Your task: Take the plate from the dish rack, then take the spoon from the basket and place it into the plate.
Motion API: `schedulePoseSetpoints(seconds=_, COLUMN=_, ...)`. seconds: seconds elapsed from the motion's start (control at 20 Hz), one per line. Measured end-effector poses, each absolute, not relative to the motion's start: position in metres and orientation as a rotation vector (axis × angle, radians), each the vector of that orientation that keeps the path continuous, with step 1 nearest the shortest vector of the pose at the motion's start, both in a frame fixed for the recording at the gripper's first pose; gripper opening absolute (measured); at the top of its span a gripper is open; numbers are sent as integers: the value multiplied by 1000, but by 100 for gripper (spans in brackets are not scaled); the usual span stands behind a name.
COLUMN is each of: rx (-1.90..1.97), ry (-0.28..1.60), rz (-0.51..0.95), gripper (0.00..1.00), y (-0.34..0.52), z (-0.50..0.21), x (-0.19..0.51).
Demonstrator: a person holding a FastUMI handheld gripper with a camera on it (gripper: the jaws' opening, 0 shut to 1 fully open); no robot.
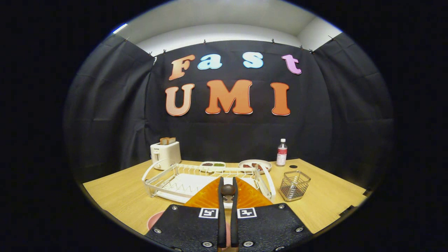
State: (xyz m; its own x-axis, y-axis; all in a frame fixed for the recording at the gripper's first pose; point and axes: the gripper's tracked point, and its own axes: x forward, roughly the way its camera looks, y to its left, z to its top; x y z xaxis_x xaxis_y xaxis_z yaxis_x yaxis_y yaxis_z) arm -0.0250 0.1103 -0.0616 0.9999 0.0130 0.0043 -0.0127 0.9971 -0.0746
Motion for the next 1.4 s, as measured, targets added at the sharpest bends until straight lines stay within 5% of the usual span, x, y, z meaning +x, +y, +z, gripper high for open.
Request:
schedulePoseSetpoints(seconds=0.9, rx=-73, ry=87, rz=138, gripper=5, y=166, z=-131, x=-46)
schedulePoseSetpoints(seconds=1.1, rx=-65, ry=132, rz=129, gripper=20, y=161, z=-141, x=-47)
schedulePoseSetpoints(seconds=1.4, rx=-58, ry=153, rz=105, gripper=79, y=150, z=-143, x=-45)
